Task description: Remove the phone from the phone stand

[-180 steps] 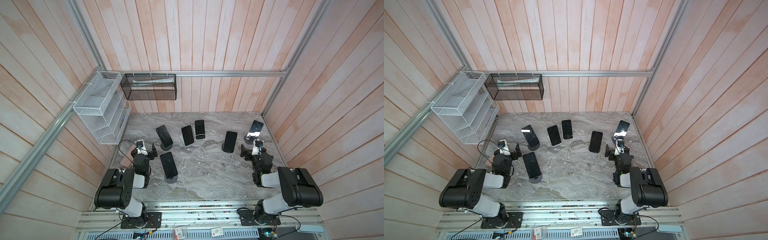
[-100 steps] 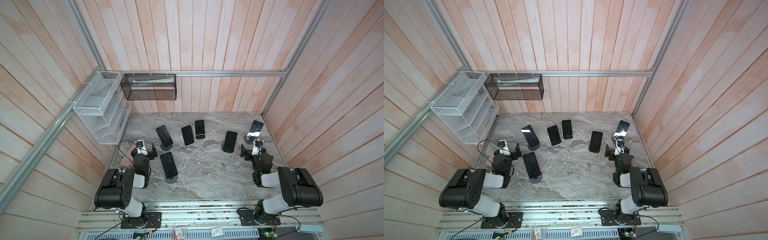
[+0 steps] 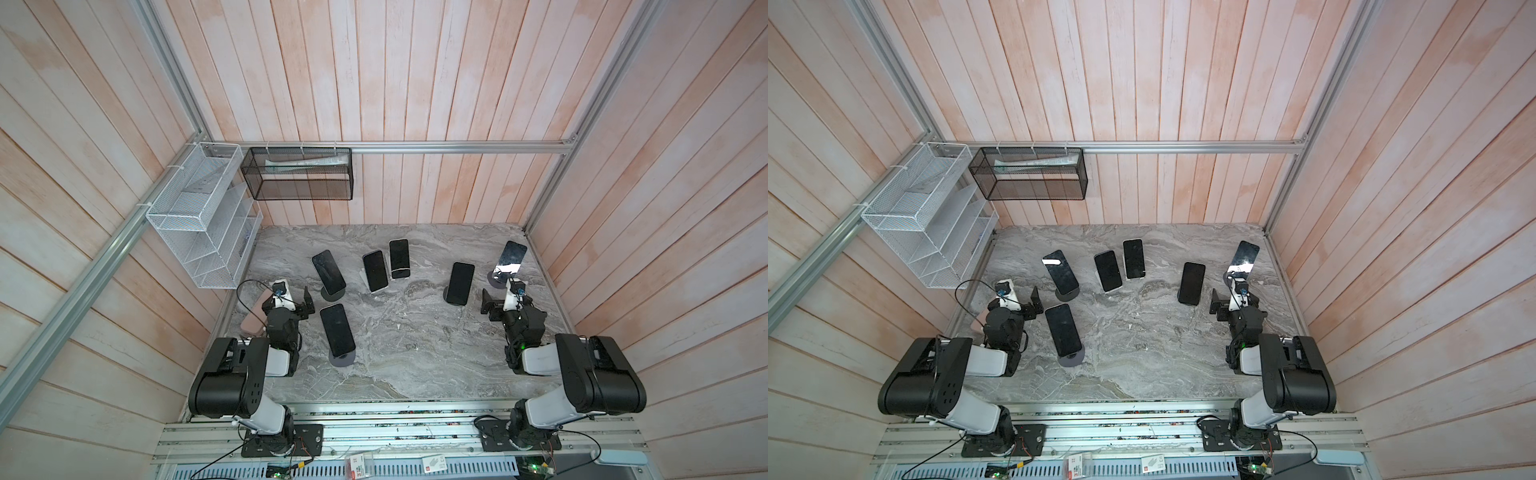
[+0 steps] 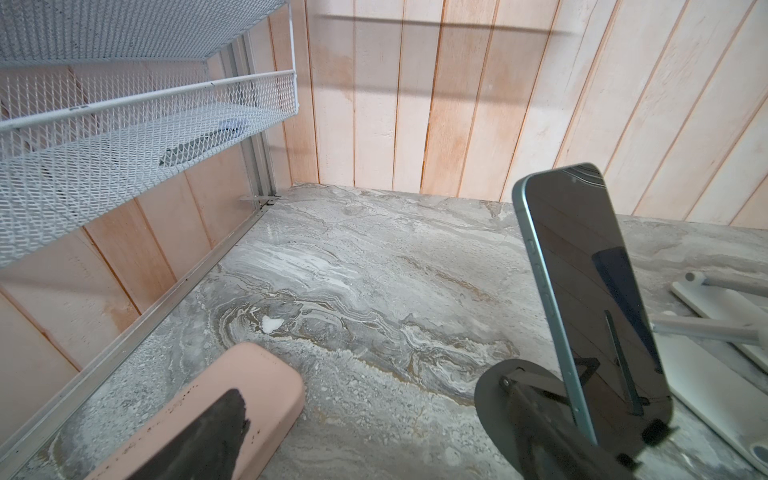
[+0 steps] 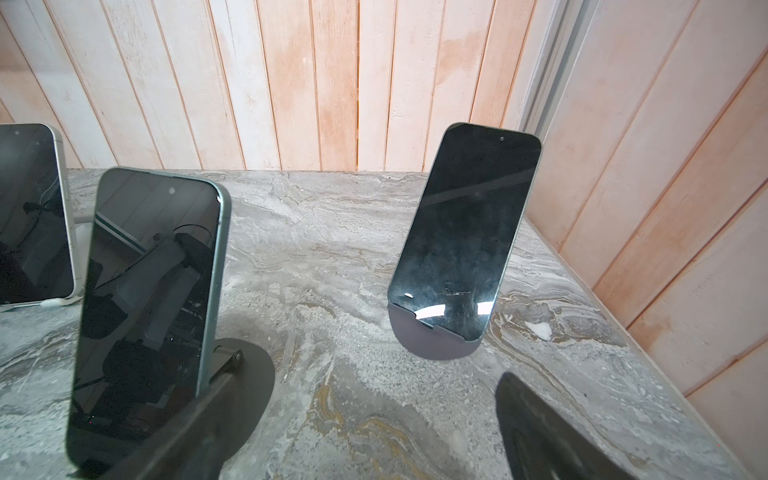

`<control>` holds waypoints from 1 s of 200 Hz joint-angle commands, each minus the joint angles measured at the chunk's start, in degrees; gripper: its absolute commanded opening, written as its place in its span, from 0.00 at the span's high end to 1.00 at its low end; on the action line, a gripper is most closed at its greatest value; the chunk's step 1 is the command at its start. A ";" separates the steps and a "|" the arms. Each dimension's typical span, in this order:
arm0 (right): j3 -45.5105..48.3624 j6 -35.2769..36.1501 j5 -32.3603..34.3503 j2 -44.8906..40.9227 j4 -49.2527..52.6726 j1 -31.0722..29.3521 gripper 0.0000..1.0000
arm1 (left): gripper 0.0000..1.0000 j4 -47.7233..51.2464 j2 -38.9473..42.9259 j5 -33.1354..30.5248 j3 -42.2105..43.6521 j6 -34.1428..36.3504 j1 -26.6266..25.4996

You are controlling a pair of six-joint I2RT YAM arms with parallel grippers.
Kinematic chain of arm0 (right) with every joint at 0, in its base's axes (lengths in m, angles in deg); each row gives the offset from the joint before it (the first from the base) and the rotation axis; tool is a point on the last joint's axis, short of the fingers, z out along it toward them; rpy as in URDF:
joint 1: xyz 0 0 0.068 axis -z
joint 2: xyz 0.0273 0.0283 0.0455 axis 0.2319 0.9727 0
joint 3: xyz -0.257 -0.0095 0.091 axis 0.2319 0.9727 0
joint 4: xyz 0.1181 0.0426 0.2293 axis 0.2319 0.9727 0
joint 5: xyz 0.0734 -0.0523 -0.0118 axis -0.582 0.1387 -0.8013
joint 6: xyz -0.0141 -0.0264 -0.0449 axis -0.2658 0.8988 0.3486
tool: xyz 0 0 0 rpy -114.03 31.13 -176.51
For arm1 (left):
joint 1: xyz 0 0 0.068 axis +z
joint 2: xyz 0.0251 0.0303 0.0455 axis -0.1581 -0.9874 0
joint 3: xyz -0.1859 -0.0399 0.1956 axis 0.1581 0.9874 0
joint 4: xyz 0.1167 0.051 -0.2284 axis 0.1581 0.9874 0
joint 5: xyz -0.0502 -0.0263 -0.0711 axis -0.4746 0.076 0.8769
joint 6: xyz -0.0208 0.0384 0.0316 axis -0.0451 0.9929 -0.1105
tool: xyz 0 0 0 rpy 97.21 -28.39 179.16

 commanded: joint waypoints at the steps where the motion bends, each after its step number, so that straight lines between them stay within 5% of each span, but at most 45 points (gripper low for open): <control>1: -0.30 -0.15 -0.59 -0.67 0.15 0.17 0.02 | 0.00 0.76 0.30 0.58 -0.95 0.18 0.29; 109: -0.38 -0.55 -0.75 -0.56 0.21 0.56 0.02 | 0.00 0.67 0.31 0.58 -0.90 0.10 0.29; 122: -1.03 -2.89 4.33 -0.21 1.12 0.73 0.02 | 0.00 0.56 0.45 0.58 -0.83 0.09 0.29; 154: -0.91 -3.16 4.99 -0.38 1.12 0.75 0.02 | 0.00 0.07 0.94 -0.62 -0.73 -0.19 0.29; 200: -1.31 -6.72 12.92 -2.91 2.55 0.69 0.02 | 0.00 23.27 14.26 -2.01 -8.00 -1.23 0.29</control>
